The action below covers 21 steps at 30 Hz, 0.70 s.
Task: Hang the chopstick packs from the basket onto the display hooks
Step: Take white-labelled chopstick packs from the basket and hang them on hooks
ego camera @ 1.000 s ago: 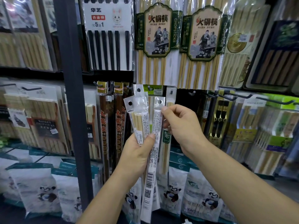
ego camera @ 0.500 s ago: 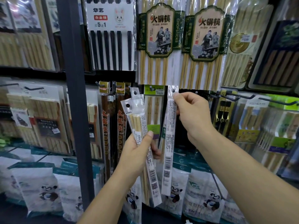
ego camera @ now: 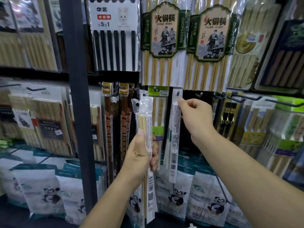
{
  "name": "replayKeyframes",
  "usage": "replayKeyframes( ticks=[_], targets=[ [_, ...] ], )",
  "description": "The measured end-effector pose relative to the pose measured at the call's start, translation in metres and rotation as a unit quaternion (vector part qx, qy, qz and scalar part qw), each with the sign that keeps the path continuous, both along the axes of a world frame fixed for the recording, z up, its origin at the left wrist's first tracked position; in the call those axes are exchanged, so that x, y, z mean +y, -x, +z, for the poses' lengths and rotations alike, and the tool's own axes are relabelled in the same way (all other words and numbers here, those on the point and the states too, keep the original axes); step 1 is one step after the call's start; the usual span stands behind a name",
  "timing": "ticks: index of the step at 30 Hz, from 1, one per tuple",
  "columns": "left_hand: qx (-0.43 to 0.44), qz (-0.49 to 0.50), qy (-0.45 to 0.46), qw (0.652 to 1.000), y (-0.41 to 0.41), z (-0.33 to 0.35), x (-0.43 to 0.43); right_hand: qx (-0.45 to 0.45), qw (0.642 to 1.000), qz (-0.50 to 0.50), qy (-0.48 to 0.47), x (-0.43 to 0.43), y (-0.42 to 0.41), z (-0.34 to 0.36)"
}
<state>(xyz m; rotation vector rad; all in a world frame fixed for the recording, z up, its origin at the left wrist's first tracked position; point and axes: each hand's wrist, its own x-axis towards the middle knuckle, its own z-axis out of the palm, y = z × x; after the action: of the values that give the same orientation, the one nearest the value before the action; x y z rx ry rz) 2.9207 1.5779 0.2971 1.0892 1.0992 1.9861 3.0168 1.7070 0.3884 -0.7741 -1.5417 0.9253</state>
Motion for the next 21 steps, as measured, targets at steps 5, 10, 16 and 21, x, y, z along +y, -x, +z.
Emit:
replayKeyframes(
  ticks=[5,10,16,21],
  targets=[
    [0.006,0.015,0.005,1.0,0.002,-0.001,0.001,-0.002,0.999,-0.03,-0.013,-0.009,-0.005,-0.008],
    [0.006,0.005,-0.019,1.0,0.0,0.0,0.003,-0.053,0.989,0.123,-0.056,-0.041,-0.007,-0.016],
    [0.053,-0.006,-0.04,0.998,-0.005,0.0,0.003,-0.06,0.981,0.175,-0.055,-0.056,-0.005,-0.013],
    [0.058,-0.002,-0.035,0.998,-0.003,-0.002,0.004,-0.049,0.979,0.195,-0.038,-0.056,-0.005,-0.016]
  ],
)
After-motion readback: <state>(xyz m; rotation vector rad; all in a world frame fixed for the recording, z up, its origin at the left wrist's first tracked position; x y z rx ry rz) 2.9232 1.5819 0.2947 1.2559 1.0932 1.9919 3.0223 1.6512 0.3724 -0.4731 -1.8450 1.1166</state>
